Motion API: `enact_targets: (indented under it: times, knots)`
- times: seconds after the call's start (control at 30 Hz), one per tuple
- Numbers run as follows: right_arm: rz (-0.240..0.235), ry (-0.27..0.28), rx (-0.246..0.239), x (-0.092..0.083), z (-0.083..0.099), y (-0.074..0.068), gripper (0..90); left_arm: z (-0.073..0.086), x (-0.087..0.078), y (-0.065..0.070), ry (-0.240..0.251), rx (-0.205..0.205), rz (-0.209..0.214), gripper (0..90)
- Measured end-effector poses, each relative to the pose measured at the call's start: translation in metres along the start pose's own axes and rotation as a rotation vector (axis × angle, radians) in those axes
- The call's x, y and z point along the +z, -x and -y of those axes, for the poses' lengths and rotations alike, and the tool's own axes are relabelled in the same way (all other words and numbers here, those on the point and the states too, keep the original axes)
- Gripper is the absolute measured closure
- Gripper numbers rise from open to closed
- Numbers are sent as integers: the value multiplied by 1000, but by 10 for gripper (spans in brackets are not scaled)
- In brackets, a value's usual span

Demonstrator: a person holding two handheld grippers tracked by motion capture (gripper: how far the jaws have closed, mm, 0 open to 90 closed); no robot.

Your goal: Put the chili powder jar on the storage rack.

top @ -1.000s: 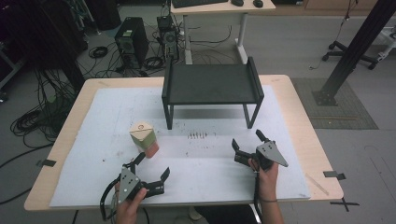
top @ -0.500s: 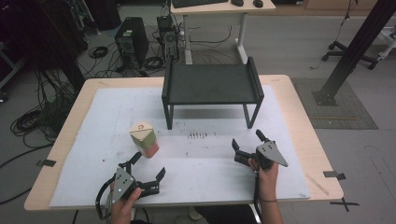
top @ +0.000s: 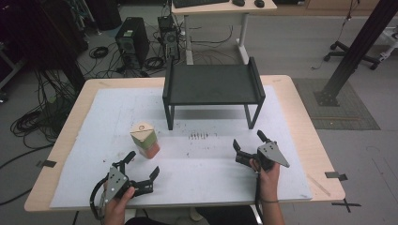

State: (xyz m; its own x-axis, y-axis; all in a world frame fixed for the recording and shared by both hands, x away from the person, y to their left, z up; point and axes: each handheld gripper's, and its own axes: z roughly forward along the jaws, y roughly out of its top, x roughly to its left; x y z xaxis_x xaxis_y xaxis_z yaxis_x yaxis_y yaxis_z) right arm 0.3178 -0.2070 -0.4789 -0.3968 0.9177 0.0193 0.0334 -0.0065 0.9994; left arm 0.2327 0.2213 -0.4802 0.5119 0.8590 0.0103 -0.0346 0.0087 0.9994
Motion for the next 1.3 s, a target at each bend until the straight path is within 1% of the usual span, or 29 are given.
enact_targets:
  times: [0.17, 0.53, 0.83, 1.3]
  knots:
    - [0, -1, 0, 0, 0, 0, 12, 0, -1, -5, 1, 5, -4, 2]
    - [-1, -2, 1, 0, 0, 0, 12, 0, -3, -16, 3, -1, -10, 2]
    - [-2, -2, 1, 0, 0, 0, 12, 0, -1, -26, -5, -3, -12, 2]
    - [-2, -3, -1, 0, 0, 0, 12, 0, 2, -34, -4, -6, -10, 2]
